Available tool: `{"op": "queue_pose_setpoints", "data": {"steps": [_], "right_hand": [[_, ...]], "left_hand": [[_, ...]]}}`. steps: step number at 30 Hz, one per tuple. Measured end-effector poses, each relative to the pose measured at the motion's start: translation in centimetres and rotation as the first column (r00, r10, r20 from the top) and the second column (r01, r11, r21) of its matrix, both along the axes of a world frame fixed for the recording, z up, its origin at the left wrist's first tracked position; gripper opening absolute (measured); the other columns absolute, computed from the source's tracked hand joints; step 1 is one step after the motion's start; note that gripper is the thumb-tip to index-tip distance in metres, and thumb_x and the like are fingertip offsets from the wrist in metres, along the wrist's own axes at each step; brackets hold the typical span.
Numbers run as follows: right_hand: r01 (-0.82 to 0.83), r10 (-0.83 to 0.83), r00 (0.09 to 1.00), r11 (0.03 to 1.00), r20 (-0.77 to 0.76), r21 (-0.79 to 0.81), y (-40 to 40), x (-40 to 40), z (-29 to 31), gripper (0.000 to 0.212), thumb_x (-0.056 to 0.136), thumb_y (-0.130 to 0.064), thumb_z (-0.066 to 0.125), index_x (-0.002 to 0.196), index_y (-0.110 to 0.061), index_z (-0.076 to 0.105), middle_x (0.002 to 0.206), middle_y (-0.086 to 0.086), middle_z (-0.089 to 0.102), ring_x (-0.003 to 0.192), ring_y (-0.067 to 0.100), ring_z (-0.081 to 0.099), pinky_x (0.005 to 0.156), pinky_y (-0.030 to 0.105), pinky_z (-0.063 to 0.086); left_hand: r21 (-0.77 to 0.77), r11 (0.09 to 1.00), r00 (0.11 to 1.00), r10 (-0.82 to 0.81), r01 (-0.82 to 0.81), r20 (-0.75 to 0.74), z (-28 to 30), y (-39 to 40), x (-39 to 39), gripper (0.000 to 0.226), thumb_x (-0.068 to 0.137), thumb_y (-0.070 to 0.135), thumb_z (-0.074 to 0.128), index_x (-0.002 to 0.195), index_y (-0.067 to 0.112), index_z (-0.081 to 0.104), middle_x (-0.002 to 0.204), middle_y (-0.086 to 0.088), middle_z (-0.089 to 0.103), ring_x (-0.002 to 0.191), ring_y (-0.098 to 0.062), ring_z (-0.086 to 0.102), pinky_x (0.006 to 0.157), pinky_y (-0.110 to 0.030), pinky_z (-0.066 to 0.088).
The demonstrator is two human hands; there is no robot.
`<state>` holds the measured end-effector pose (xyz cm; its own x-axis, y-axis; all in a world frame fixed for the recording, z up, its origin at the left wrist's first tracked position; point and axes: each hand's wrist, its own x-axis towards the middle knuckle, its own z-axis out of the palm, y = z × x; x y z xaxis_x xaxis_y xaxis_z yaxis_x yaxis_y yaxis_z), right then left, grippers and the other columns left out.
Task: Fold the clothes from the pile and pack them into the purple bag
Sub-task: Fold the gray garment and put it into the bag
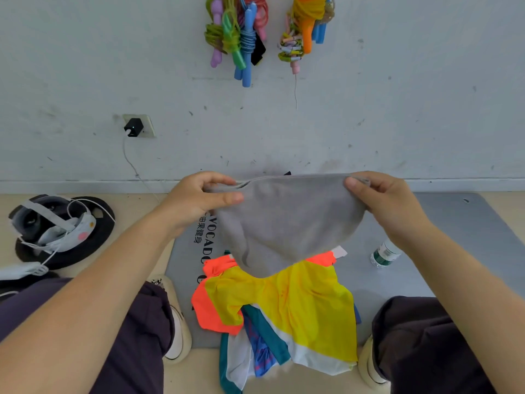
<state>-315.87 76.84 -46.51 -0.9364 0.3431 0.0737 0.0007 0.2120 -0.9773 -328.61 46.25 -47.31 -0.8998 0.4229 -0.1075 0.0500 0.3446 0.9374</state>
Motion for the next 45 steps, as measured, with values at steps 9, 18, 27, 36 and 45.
{"op": "queue_pose_setpoints", "data": {"steps": [9,18,27,36,45], "right_hand": [[0.034,-0.029,0.992,0.999,0.121,-0.041,1.9,0.3,-0.5,0.018,0.097,-0.02,0.056,0.096,-0.013,0.073,0.09,0.003,0.066,0.088,0.013,0.059,0.089,0.034,0.05],[0.029,-0.016,0.977,0.998,0.214,-0.06,1.2,0.7,0.0,0.019,0.097,-0.026,0.058,0.091,-0.016,0.073,0.078,0.002,0.065,0.067,0.015,0.059,0.058,0.029,0.051],[-0.166,0.162,0.941,0.986,0.296,-0.013,-2.5,1.6,1.5,0.014,0.091,-0.011,0.065,0.1,-0.007,0.055,0.067,0.02,0.066,0.06,0.034,0.07,0.051,0.032,0.057],[-0.484,0.493,0.84,0.87,0.228,-0.097,-7.1,2.5,3.7,0.023,0.091,-0.002,0.061,0.11,-0.015,0.064,0.096,-0.001,0.075,0.077,0.029,0.074,0.053,0.026,0.053],[-0.125,0.205,0.975,0.818,-0.082,0.561,-8.3,2.8,3.3,0.004,0.081,-0.018,0.078,0.085,-0.019,0.077,0.076,-0.001,0.06,0.069,0.01,0.054,0.064,0.016,0.04]], "left_hand": [[0.099,0.983,0.988,0.15,-0.154,0.047,-1.5,-1.0,-0.2,0.009,0.093,0.017,0.065,0.092,0.012,0.073,0.092,-0.009,0.072,0.082,-0.014,0.069,0.069,-0.027,0.06],[0.083,0.943,0.924,0.332,-0.322,-0.192,-0.5,-1.2,-0.1,0.022,0.084,0.029,0.076,0.08,0.008,0.074,0.076,-0.008,0.069,0.068,-0.014,0.058,0.068,-0.03,0.044],[0.13,0.958,0.96,0.266,-0.254,-0.088,-1.2,1.6,1.7,0.015,0.083,0.025,0.077,0.081,0.01,0.073,0.07,-0.004,0.06,0.054,-0.012,0.063,0.074,-0.057,0.058],[0.307,0.952,1.0,0.015,-0.017,0.008,1.4,4.8,5.6,0.011,0.092,0.006,0.063,0.088,0.012,0.072,0.079,0.0,0.074,0.073,-0.01,0.071,0.067,-0.02,0.058],[0.341,0.935,0.989,-0.125,0.092,0.076,2.4,4.7,7.3,0.018,0.09,0.011,0.066,0.084,0.021,0.08,0.089,-0.007,0.077,0.082,-0.015,0.073,0.07,-0.023,0.057]]}}
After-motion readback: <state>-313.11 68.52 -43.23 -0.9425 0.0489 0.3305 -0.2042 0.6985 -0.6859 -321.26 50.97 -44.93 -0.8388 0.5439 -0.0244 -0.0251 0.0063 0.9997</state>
